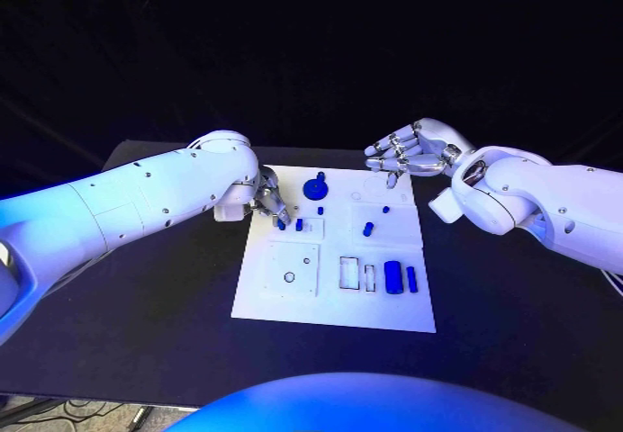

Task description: Assemble the parts on the task board

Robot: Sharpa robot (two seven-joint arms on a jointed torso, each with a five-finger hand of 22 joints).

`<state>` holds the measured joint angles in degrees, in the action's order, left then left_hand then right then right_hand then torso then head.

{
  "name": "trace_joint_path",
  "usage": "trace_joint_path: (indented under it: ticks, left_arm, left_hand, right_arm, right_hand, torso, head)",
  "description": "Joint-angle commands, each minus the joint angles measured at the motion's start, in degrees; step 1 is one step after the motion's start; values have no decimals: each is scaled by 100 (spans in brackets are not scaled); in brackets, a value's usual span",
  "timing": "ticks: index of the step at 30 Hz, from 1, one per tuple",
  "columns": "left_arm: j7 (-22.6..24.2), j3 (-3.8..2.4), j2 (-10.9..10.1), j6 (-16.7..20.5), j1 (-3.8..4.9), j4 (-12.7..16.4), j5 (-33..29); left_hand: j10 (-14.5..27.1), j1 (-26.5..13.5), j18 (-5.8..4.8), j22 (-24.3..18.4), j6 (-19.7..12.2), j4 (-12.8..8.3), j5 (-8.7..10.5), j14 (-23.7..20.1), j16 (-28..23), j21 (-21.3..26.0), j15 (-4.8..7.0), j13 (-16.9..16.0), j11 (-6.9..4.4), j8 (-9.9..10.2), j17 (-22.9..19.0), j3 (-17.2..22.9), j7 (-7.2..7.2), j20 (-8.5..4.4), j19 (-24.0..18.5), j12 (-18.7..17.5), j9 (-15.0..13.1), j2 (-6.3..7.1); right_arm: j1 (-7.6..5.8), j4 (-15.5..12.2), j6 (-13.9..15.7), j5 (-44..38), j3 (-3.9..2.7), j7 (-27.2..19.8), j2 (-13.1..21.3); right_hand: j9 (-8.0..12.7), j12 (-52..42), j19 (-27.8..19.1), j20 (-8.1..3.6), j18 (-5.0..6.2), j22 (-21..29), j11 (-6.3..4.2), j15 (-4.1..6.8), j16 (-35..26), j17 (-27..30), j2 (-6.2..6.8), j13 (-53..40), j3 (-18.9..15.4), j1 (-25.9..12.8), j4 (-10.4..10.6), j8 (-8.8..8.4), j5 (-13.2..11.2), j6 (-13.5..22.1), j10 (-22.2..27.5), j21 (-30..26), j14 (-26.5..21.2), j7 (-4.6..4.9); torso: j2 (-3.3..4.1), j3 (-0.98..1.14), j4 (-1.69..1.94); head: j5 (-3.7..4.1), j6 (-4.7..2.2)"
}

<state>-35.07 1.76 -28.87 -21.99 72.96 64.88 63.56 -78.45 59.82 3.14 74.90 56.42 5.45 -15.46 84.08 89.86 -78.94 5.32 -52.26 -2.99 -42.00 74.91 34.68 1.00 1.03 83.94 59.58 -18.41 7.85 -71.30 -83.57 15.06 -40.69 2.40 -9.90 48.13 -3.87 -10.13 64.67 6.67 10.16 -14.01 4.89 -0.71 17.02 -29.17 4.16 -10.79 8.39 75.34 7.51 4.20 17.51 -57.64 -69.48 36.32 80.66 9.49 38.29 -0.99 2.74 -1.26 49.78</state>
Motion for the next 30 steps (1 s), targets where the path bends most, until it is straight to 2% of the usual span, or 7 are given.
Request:
trace_joint_path:
  ticks: [1,21,30]
  left_arm:
    - [-97,29,7,-91,-44,0,15]
    - [-107,26,-5,40,-44,14,20]
    - [-67,-1,-76,305,-44,85,21]
  left_hand:
    - [-18,-86,-29,599,63,7,-15,592,14,-26,52,-7,2,44,1509,-60,-13,-45,164,35,-9,2]
    - [-31,-437,-34,626,158,255,-4,592,14,-35,59,-45,-2,146,1509,-474,-18,-54,177,61,-44,30]
    - [-27,-703,-29,619,223,524,29,592,14,-6,53,-56,8,215,1509,-1160,-8,-51,171,64,-77,80]
  right_arm:
    - [3,-8,-76,-20,0,-48,-1]
    - [4,10,-69,-20,0,-59,-14]
    - [4,20,-61,-20,0,-67,-17]
  right_hand:
    - [-6,39,50,2,35,7,23,-7,-23,-8,-48,8,-10,7,11,-19,35,-13,-1,-20,29,19]
    - [-5,41,52,2,34,9,25,-8,-27,-10,-43,11,-12,6,11,-21,35,-11,0,-24,29,21]
    - [-4,44,51,4,33,13,30,-12,-34,-12,-33,15,-20,-1,14,-25,35,-3,6,-30,24,25]
  torso:
    - [-1,-3,0]
    - [1,2,1]
    - [0,-4,2]
  head:
    - [4,2]
    - [3,12]
    - [21,-1]
